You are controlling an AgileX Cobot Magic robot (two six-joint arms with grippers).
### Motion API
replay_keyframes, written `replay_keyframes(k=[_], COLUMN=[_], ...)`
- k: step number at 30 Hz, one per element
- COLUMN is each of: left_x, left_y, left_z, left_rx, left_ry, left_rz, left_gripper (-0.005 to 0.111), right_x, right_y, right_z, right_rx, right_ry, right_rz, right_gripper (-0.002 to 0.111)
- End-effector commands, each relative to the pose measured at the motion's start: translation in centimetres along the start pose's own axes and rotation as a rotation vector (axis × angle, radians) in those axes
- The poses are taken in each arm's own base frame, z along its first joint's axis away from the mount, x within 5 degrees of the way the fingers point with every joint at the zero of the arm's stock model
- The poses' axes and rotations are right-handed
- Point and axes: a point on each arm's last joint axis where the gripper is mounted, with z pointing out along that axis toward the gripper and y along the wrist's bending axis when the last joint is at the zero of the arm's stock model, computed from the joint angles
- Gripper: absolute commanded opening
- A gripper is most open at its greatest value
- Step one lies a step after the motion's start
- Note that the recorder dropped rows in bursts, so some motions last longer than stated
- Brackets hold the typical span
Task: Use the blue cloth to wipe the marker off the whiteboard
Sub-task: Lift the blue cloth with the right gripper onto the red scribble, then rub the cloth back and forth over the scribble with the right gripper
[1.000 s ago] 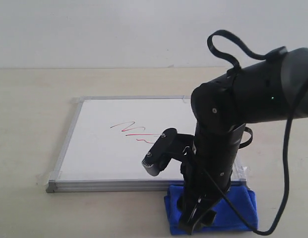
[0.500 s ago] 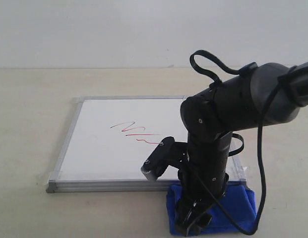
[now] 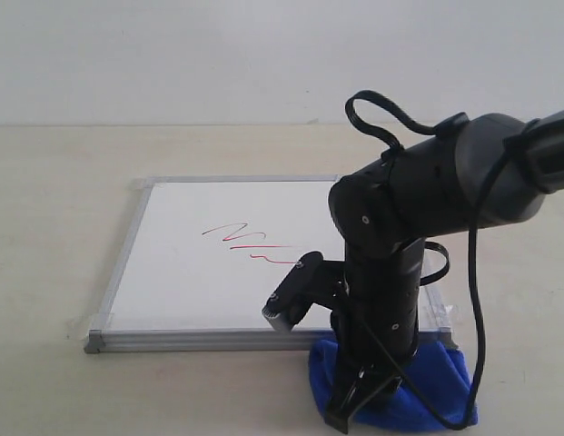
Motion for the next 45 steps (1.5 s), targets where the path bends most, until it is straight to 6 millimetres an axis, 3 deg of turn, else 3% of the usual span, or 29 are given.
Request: replay_keyframes(k=[1,5,13,19,28,32,39,45], left_x=[0.0,0.0,0.0,0.0,0.0,0.0,0.0,0.0], left_y=[0.0,0.0,0.0,0.0,0.0,0.0,0.0,0.0], left_z=[0.0,0.0,0.0,0.0,0.0,0.0,0.0,0.0], left_rx=[-0.002,-0.002,-0.002,-0.002,-0.002,-0.002,-0.002,-0.002], left_ry=[-0.012,-0.012,-0.012,-0.012,-0.012,-0.012,-0.012,-0.012], left_rz=[0.003,0.003,0.003,0.003,0.003,0.003,0.003,0.003], left_gripper=[0.005,0.005,0.005,0.005,0.005,0.005,0.005,0.005], right_x=[1.2,1.1,0.4,-1.4,-6.8,-8.9,-10.7,-12.3], right_y=[1.0,1.1,1.1,0.1,-1.9,-4.2,-8.3,-8.5], right_z=[0.3,-2.4,-10.3,-13.1,-12.0,-10.6,-7.4,-4.1], right_rx=[-0.067,-0.061,0.03,0.143,0.19,0.166,0.075,-0.016], right_ry=[0.099,0.04,-0.231,-0.363,-0.473,-0.474,-0.41,-0.333], right_rz=[0.02,0.015,-0.008,-0.055,-0.032,0.066,0.16,0.143], right_gripper=[0.0,0.0,0.0,0.0,0.0,0.0,0.0,0.0])
